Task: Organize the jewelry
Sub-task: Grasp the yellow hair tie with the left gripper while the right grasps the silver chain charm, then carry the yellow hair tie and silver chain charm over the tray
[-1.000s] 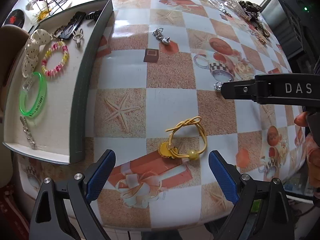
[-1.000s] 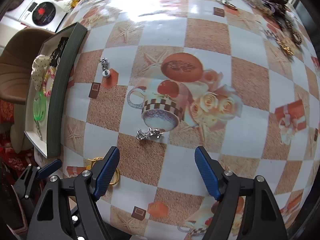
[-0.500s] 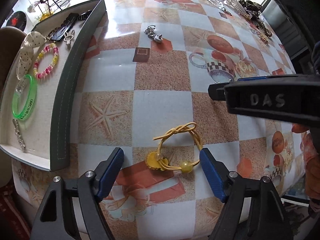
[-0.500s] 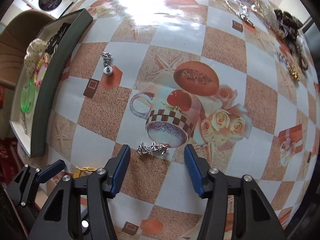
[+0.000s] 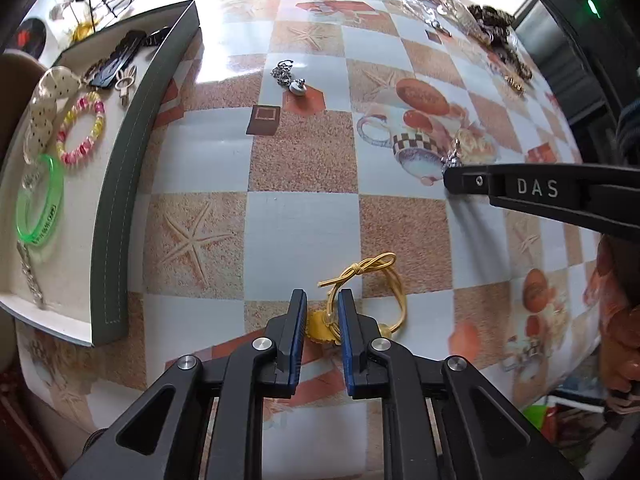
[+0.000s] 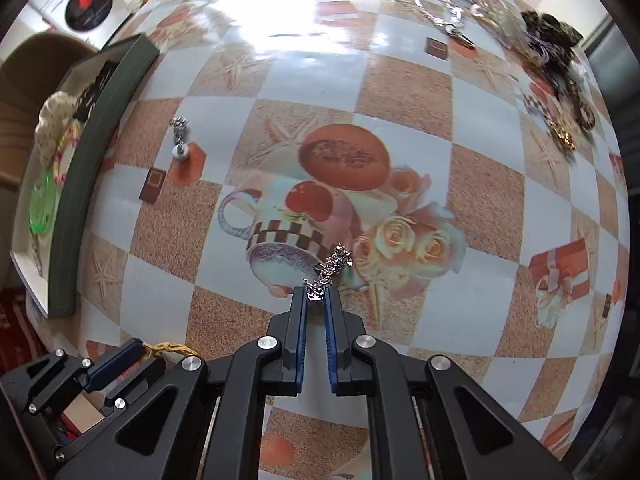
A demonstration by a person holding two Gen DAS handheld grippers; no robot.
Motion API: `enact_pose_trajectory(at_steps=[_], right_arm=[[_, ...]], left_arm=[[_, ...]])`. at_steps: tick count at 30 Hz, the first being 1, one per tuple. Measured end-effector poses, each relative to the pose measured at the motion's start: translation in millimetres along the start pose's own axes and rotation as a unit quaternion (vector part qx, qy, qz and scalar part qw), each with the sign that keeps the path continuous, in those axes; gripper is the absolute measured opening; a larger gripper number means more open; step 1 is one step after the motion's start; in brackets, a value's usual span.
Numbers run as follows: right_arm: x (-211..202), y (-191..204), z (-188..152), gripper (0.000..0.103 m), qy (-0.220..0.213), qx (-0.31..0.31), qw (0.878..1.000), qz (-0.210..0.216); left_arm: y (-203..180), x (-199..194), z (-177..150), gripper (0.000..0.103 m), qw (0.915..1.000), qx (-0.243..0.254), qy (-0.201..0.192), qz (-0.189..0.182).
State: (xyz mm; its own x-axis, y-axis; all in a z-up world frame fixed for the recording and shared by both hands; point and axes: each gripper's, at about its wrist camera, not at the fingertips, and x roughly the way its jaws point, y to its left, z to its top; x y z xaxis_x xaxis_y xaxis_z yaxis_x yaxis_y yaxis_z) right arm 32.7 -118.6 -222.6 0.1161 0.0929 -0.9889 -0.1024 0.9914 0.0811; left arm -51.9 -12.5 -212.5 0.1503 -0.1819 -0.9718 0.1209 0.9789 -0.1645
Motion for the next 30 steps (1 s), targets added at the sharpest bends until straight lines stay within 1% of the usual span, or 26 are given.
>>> enact_pose_trajectory(at_steps=[3,7,15,17,22,30], right_arm=[[-3.2,-11.0,-1.1,0.009,0.001,0.025,0.999,0.022],[-12.6,-21.5,-1.6,0.009,-0.004,0.039,0.998,0.046],[-32.6,-46.4,-4.3,0.009,-0.01,0.062,0.996,0.064],[-41.7,-58.2,-9.1,0.009,-0.012,0.065,0.996,0.067],[-61.6,-70.0,-19.7,0.009,-0.02,0.069,0.995,0.072],[-85.3,-64.8,-26.6,0.009,-0.031,0.064,0.995,0.074]], left_arm=[[2.8,-6.9,1.1,0.019,0.9998,-0.009,-0.003,-0.016],[2.1,-14.8,2.3,0.019,0.9996,-0.01,-0.007,-0.025],[4.7,-35.4,2.4,0.019,0.9989,-0.01,-0.015,-0.044],[5.5,-43.0,2.5,0.019,0.9987,-0.008,-0.018,-0.046],[7.5,-61.4,5.6,0.019,0.9982,-0.008,-0.03,-0.05],[21.6,-87.1,7.4,0.019,0.9971,-0.017,-0.053,-0.052]])
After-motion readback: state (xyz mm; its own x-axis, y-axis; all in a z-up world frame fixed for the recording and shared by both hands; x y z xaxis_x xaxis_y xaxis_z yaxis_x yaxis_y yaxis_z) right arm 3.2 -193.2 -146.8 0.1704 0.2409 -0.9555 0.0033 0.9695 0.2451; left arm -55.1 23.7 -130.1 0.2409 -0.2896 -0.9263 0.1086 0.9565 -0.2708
